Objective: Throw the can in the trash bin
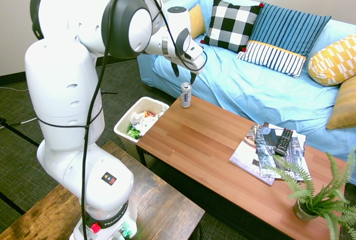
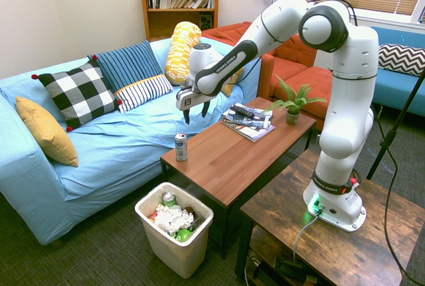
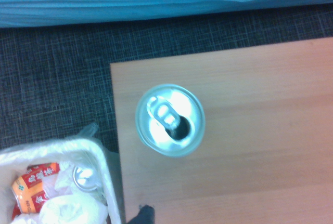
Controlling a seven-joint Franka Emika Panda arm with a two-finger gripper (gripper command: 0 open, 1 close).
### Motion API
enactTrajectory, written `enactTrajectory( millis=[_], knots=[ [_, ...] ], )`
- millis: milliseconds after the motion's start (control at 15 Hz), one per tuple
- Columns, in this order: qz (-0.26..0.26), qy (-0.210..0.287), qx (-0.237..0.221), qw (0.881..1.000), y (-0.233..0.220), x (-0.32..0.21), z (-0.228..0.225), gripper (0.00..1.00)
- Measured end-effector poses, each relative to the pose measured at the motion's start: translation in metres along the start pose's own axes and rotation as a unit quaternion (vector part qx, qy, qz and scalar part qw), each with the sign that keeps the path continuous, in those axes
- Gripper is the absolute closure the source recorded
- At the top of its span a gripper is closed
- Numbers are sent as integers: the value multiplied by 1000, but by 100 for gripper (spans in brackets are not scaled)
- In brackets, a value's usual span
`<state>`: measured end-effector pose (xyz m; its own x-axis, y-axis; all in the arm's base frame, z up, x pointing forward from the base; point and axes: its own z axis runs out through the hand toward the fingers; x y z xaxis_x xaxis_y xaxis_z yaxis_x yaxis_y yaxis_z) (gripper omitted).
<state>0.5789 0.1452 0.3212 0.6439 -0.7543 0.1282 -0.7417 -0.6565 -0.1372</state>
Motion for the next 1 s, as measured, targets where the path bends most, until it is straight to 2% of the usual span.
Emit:
enactTrajectory(
  millis=[467, 1000],
  knots=[
    [17, 4, -25, 1000, -37, 0, 67, 0],
    [30, 1, -57, 998, -40, 4, 136, 0]
  ],
)
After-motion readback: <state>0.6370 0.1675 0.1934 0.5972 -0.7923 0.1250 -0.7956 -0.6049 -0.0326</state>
